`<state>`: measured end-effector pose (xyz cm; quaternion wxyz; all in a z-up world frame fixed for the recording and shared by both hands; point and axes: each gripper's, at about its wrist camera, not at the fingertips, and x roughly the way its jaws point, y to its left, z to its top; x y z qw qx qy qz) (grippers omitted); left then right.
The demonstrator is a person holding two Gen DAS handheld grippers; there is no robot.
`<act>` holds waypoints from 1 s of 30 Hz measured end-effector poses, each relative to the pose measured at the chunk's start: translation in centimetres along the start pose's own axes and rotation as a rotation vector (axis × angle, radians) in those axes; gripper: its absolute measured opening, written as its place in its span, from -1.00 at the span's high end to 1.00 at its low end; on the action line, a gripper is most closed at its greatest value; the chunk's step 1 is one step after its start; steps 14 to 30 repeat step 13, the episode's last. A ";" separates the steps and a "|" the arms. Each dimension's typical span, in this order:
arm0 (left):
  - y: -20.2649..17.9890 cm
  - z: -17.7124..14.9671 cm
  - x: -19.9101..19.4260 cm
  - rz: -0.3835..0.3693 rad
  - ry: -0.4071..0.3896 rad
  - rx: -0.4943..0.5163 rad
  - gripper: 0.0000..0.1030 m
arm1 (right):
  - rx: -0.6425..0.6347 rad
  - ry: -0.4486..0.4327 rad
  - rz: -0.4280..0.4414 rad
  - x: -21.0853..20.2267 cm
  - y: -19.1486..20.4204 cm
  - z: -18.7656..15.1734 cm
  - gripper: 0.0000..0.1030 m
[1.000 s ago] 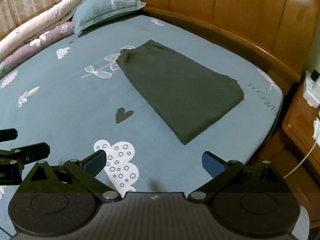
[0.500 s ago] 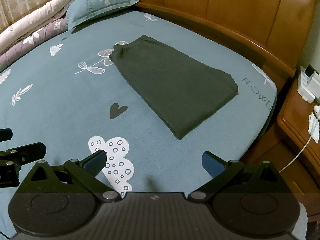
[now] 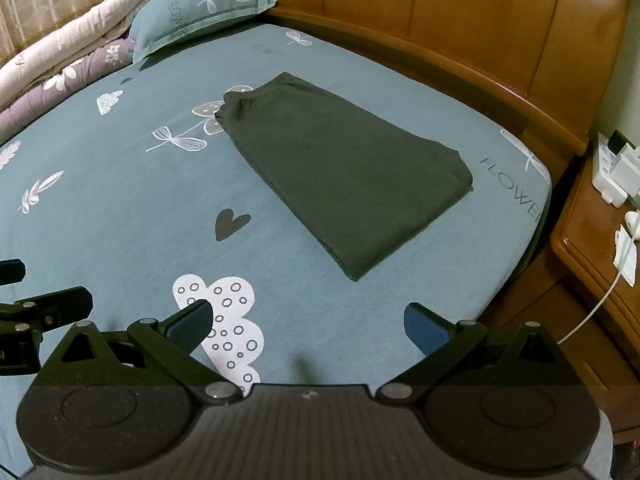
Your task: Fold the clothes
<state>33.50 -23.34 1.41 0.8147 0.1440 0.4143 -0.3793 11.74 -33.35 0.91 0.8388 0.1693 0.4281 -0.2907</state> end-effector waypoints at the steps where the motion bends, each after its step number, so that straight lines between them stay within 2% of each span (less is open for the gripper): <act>1: 0.0 0.0 0.0 -0.002 0.000 0.001 -0.98 | 0.001 0.001 0.000 0.0 0.0 0.1 -1.00; 30: -0.2 0.3 0.5 -0.005 0.012 0.016 -0.98 | 0.003 0.006 0.002 0.4 -0.2 0.3 -1.00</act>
